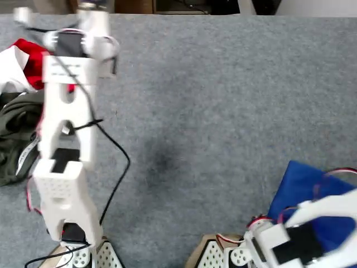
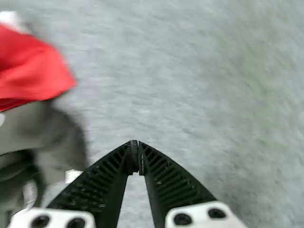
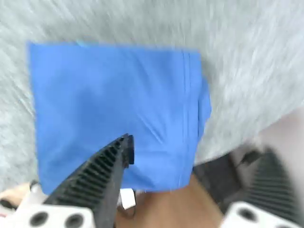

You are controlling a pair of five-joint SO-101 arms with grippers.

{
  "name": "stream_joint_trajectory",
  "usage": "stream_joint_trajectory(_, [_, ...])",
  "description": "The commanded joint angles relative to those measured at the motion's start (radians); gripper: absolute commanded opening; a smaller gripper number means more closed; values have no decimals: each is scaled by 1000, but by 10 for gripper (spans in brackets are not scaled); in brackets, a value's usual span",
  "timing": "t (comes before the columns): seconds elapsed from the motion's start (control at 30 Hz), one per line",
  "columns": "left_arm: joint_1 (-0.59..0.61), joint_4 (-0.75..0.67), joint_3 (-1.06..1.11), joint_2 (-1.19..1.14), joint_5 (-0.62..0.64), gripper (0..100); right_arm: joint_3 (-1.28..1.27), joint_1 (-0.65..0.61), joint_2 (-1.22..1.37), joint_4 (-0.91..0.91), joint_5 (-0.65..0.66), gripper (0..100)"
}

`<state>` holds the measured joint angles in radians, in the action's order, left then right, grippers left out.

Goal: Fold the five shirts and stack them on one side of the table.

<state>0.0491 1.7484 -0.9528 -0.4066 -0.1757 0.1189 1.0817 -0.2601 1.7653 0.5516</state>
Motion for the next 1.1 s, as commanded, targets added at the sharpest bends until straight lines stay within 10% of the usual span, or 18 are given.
stream_joint_trajectory(0.0, [153,11,-6,108,-6,23,44,-209,-120,17,-101,49])
stream_joint_trajectory(0.5, [784,-178,-5,-189,-52,189,147,-1109,85,3,-359,27])
stream_joint_trajectory(1.07, [674,-181,-69,-542,-49,33,332,-1165,269,3,-354,27])
